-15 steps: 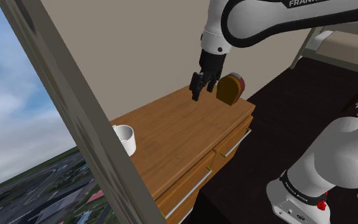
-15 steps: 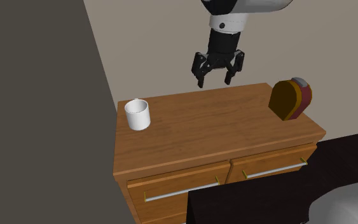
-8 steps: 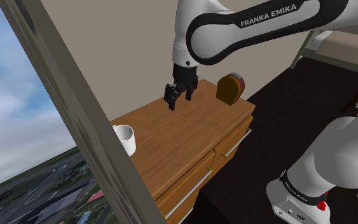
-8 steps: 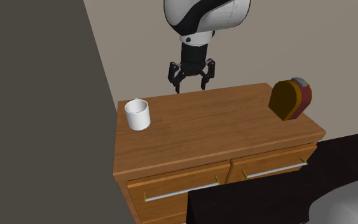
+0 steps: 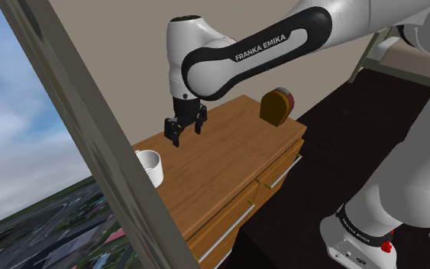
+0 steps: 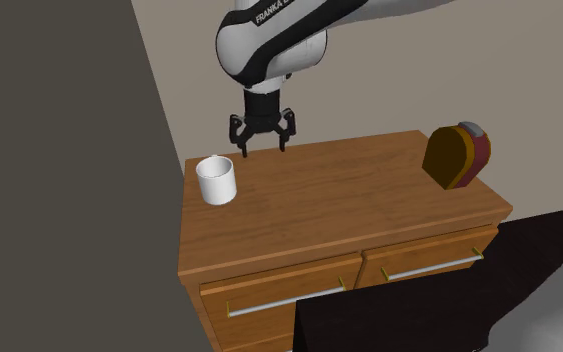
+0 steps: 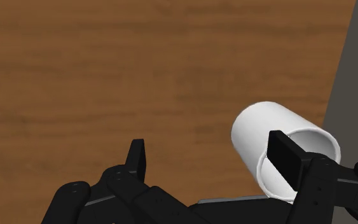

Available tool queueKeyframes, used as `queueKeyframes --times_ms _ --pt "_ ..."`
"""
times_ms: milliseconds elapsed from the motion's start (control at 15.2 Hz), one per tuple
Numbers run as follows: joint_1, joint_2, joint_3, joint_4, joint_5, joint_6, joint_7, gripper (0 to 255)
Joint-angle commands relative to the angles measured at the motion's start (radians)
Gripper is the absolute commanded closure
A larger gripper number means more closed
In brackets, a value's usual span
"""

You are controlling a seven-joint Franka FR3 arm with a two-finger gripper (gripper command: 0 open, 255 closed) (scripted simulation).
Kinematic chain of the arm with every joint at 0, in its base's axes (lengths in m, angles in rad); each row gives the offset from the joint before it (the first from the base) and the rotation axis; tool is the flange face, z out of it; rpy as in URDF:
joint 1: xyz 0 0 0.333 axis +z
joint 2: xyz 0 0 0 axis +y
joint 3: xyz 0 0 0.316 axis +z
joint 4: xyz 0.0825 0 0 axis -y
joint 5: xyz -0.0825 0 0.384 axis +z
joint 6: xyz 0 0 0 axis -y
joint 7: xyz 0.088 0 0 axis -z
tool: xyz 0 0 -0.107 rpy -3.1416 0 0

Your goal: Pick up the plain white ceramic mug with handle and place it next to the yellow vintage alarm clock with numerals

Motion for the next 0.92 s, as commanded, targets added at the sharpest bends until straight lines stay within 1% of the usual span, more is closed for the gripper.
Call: queueKeyframes --times_ms 0,264,462,528,858 --pt "0.025 0.093 0.004 0.081 -0.047 -0.004 0.049 0" --pt "0.089 0.265 -0.008 0.248 -0.122 -0.027 0.121 0" --pt "0.144 0.396 -0.024 0.394 -0.166 -0.060 0.159 0" --pt "0.147 0.400 -0.026 0.399 -0.167 -0.061 0.160 0" --pt "0.151 0.428 -0.034 0.373 -0.180 -0.008 0.168 0"
